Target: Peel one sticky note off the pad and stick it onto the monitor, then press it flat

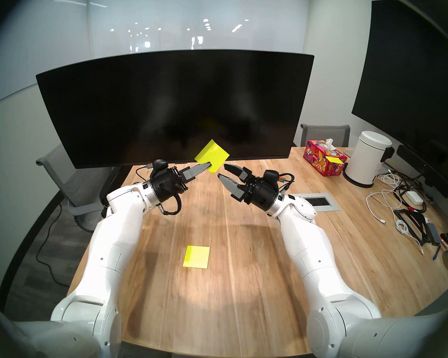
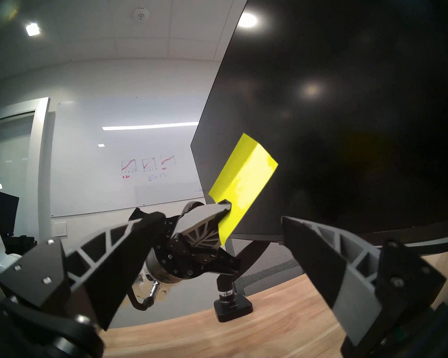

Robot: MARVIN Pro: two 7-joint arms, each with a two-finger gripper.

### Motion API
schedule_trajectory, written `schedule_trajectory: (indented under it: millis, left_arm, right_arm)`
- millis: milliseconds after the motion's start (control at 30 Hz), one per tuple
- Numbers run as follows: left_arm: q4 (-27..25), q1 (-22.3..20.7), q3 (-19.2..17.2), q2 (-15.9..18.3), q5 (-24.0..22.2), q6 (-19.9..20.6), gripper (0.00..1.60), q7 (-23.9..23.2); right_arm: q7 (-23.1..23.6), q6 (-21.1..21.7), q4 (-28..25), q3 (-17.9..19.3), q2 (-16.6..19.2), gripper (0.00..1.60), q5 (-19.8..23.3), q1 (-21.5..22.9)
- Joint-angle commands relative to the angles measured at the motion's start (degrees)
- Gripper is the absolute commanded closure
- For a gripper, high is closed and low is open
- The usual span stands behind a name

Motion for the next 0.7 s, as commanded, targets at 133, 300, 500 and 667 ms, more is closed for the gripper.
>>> schedule_trajectory:
  millis: [133,300,500,667]
  left_arm:
    - [-1.7,-2.4,1.6,4.6,2.2,0.9,1.60,-3.5]
    - [-0.5,-3.1,1.8,6.5,2.6,0.6,1.60,-4.9]
    - [0.0,-3.7,2.3,8.6,2.4,0.6,1.60,-6.2]
    - [0.1,-3.8,3.3,10.4,1.5,0.4,1.60,-6.7]
  right_arm:
    - [0.4,0.1,-1.4,0.2,-0.2,0.00,0.1,0.3]
    - [0.6,0.3,-1.3,0.2,-0.2,0.00,0.0,0.4]
    - [0.6,1.1,-1.0,-0.1,-0.3,0.00,-0.5,1.0]
    - [0.4,2.0,-0.8,-0.4,0.0,0.00,-1.2,1.4]
